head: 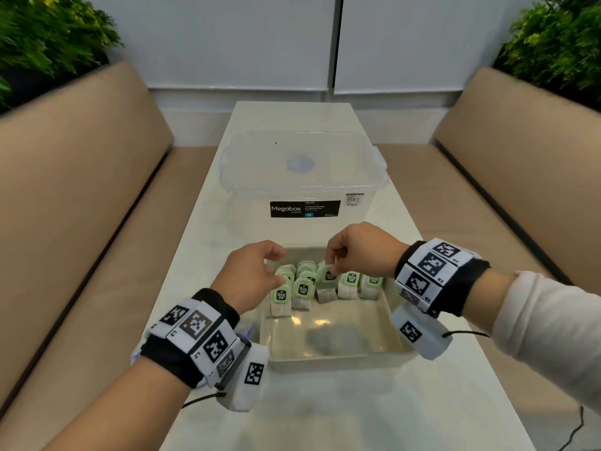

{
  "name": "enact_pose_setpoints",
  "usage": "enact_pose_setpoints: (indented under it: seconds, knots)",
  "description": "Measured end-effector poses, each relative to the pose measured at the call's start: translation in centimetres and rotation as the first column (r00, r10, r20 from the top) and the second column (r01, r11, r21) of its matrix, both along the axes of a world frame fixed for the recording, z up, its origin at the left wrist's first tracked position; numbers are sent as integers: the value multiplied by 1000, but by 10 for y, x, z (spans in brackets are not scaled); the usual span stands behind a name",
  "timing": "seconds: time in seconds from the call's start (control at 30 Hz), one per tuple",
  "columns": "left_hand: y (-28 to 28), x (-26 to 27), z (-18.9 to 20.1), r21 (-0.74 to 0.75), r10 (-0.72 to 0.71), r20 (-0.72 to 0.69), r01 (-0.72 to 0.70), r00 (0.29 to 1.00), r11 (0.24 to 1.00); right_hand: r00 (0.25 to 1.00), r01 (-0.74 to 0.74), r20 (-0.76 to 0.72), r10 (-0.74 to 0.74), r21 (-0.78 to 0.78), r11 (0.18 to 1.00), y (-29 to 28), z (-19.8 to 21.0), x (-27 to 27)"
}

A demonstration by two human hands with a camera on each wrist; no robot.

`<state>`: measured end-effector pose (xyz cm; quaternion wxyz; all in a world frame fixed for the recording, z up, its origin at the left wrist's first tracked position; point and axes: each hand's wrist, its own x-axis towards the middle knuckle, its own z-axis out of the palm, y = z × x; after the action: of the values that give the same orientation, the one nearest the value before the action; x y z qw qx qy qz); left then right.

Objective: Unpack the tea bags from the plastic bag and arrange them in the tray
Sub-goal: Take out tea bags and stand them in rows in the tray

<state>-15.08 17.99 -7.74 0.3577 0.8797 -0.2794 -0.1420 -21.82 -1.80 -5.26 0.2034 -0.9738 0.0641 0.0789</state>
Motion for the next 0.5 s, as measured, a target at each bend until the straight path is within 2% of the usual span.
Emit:
enact_pose_setpoints:
  seconds: [0.13,0.23,0.33,0.5]
  knots:
    - [11,9,-6,182,11,11,-13,1000,983,978,-61,-206,22,-187,980,-5,-22,15]
    - [14,12,-12,276,8,17,-13,1000,961,953,-129,-300,49,-254,959,-5,-38,26]
    - [15,12,-18,285,30,-21,-23,999,958,941,-150,-336,48,-285,947,-5,-49,35]
    - [17,12,-24,285,34,-74,-12,997,958,948,-127,-316,19,-326,937,-7,-58,42]
